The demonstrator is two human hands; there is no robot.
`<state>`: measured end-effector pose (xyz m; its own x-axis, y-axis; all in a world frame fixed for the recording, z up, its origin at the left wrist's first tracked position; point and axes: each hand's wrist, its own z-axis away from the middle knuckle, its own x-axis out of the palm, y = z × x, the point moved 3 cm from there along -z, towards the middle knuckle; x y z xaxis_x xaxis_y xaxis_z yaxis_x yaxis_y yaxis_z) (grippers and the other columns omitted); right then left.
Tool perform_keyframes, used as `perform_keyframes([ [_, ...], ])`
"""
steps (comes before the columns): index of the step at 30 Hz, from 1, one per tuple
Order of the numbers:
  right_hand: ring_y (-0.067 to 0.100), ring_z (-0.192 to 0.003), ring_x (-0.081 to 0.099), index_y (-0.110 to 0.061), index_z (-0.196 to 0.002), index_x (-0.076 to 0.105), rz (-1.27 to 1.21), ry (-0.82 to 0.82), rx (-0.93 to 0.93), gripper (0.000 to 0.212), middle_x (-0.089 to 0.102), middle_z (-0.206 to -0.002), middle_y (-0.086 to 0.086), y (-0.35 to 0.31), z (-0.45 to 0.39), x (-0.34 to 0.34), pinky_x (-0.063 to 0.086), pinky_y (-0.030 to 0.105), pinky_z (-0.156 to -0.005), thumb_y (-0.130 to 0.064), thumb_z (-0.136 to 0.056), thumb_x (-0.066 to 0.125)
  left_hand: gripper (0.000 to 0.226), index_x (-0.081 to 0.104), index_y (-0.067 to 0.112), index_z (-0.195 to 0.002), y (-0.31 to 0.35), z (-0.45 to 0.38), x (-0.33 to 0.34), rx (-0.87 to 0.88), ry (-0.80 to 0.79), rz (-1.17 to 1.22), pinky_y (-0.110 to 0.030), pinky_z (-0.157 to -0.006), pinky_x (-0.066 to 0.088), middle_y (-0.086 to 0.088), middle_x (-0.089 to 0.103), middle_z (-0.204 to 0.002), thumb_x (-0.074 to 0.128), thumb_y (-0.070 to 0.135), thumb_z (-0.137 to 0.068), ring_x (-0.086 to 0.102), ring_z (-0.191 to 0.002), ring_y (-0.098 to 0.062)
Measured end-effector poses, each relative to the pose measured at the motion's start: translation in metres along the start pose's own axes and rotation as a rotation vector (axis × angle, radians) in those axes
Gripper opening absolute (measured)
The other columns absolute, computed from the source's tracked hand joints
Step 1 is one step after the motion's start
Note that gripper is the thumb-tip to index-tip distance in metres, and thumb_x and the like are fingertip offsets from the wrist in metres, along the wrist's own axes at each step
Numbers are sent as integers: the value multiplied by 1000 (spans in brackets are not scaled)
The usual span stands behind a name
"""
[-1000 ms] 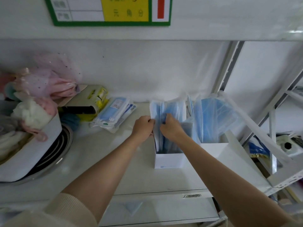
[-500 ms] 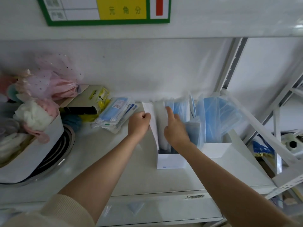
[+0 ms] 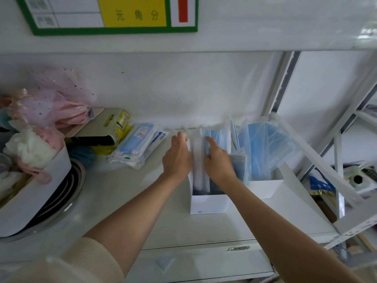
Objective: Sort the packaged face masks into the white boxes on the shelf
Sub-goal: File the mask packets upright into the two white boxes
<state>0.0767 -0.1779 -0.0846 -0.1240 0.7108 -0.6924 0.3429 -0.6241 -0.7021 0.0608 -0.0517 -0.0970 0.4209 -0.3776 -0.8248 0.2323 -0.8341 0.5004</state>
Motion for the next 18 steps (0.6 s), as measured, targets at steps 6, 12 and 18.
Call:
perform_keyframes([
  [6,17,-72,58,-29,-141,29,10,-44,-26,64,61,-97,6,4,-2,3,51,31,-61,1,-88,48,41,50,24,-67,-6,-1,11,-102,-189,188,-27,-54,33,4,56,-76,39,62,-79,56,-66,-20],
  [12,25,-107,57,-17,-140,36,77,3,31,45,57,-122,8,7,-3,8,49,37,-90,-15,-96,45,28,47,15,-64,-9,-8,9,-184,-146,148,-24,-49,30,1,50,-66,53,33,-84,53,-65,-24],
  [18,26,-102,55,-16,-130,42,59,-81,-23,43,52,-117,6,2,-1,11,48,39,-84,-39,-94,41,46,46,16,-58,-4,-9,8,-148,-187,377,-28,-53,31,1,45,-56,50,48,-90,45,-55,-18],
])
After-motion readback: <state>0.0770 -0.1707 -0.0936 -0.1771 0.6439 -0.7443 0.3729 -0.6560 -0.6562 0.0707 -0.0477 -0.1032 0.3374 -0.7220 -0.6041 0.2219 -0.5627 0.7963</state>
